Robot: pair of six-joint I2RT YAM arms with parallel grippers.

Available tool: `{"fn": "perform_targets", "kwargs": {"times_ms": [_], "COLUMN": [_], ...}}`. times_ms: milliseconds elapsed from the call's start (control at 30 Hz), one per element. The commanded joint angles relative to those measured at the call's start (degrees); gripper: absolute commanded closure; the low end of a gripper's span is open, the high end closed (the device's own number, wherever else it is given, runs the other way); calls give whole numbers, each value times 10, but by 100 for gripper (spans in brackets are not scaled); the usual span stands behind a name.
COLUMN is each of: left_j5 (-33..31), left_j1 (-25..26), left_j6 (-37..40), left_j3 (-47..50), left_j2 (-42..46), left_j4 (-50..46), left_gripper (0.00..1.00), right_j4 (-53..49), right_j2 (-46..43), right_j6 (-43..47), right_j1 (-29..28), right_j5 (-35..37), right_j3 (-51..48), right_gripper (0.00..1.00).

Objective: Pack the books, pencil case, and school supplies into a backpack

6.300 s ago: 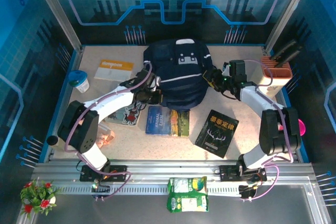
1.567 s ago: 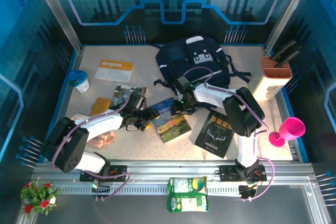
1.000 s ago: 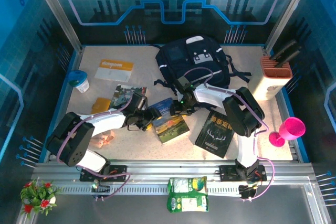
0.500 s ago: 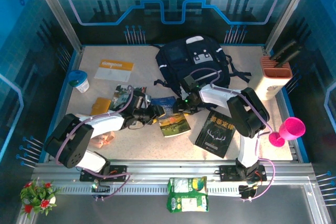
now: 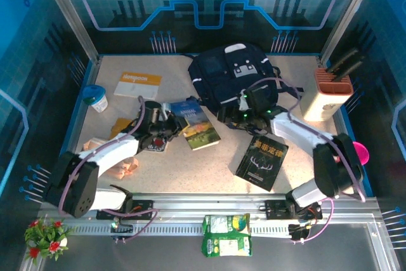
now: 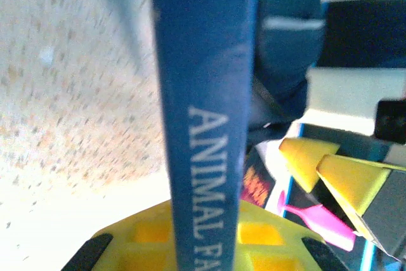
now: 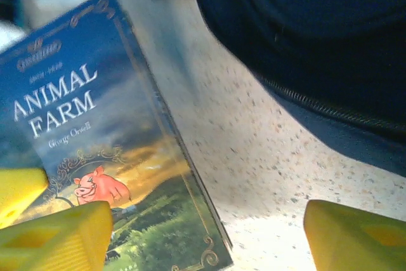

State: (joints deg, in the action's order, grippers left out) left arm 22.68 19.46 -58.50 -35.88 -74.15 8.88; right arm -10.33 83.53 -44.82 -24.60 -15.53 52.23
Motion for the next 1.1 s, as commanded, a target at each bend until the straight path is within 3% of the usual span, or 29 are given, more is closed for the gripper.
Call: {"fn": "perform_targets", "kwargs": {"times_ms": [0, 200, 333, 467, 667, 900, 1067], "left_j5": [-2, -33, -72, -90, -81, -74, -69], "left_j1": [-8, -7, 3, 22, 33, 40, 42], "left_j6": [-19, -107, -158, -180, -227, -252, -229], "left_j3": [-44, -87, -114, -147, -174, -180, -181], "left_j2": [41, -2, -53, -93, -134, -151, -151], "left_j4": [36, 186, 292, 331, 372, 384, 347], "left_gripper": [95, 95, 95, 95, 95, 93, 83], "right_j4": [119, 292, 399, 436, 518, 625, 648], "right_j2": [-39, -62, -61, -59, 3, 64, 82], "right_j6": [-96, -250, -347, -375, -426, -453, -457], "right_j1": [26, 38, 32, 18, 14, 14, 20], "right_j5": [-31, -85, -74, -47, -63, -67, -75], "right_j3": [-53, -100, -125, -108, -84, -68, -66], "right_gripper": [15, 5, 4, 4, 7, 34, 69]}}
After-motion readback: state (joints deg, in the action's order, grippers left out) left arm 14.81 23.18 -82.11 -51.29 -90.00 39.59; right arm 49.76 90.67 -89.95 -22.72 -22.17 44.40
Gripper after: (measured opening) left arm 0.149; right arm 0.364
